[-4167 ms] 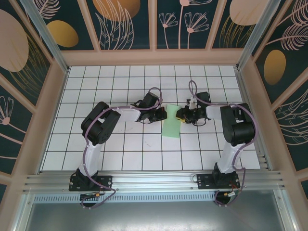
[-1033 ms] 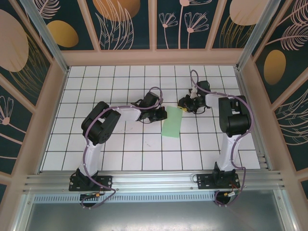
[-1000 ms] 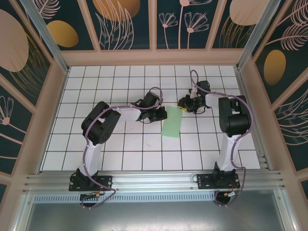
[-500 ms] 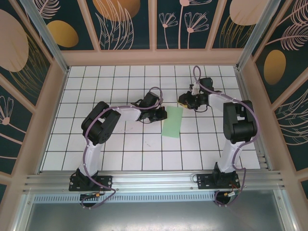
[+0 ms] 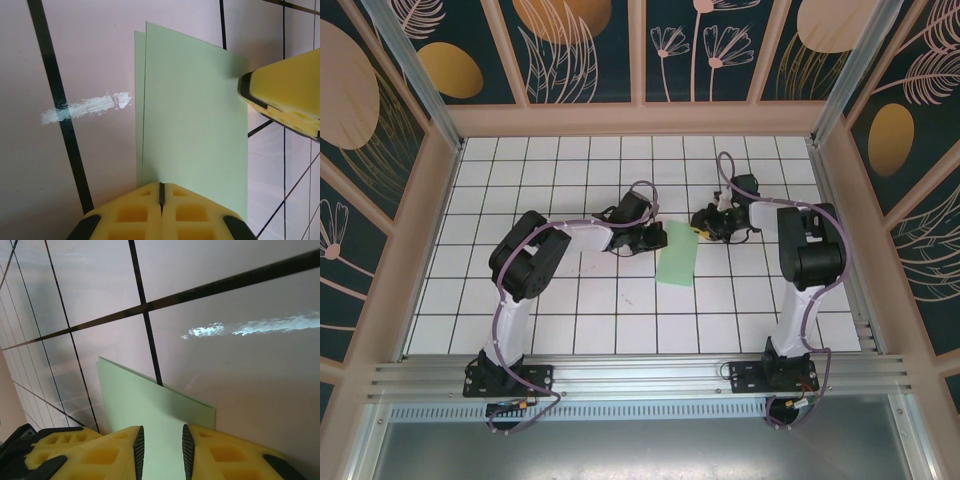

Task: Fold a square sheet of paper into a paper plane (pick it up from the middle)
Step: Fold the square sheet of paper in half at the center of the table.

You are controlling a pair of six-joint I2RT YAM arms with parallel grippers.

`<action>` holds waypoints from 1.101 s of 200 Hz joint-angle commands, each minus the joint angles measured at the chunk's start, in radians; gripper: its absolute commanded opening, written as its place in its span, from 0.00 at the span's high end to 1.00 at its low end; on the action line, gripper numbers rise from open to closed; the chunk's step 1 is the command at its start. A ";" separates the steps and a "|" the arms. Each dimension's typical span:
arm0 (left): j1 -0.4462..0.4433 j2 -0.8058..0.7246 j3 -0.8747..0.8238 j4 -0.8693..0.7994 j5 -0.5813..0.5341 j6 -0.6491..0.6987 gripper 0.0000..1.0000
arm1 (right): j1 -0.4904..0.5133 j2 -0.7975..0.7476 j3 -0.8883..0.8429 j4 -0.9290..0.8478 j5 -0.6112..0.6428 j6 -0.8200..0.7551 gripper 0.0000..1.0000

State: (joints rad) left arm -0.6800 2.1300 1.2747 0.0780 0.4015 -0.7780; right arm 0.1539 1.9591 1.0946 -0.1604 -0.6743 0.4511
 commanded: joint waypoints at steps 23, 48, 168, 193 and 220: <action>-0.007 0.050 -0.023 -0.099 -0.036 0.019 0.95 | 0.002 -0.004 0.002 -0.043 0.042 -0.015 0.69; -0.007 0.047 -0.028 -0.098 -0.038 0.019 0.95 | 0.006 -0.091 -0.018 -0.037 0.002 -0.006 0.69; -0.007 0.047 -0.029 -0.097 -0.036 0.022 0.95 | 0.039 -0.150 -0.196 0.037 -0.017 0.033 0.69; -0.007 0.047 -0.029 -0.096 -0.038 0.020 0.95 | 0.047 -0.229 -0.200 0.022 -0.056 0.044 0.69; -0.007 0.048 -0.025 -0.096 -0.038 0.018 0.95 | 0.077 -0.270 -0.226 0.012 -0.031 0.062 0.69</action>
State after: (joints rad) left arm -0.6800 2.1300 1.2747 0.0780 0.4007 -0.7780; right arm 0.2008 1.7473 0.9009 -0.1310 -0.6964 0.4892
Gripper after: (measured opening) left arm 0.068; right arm 0.310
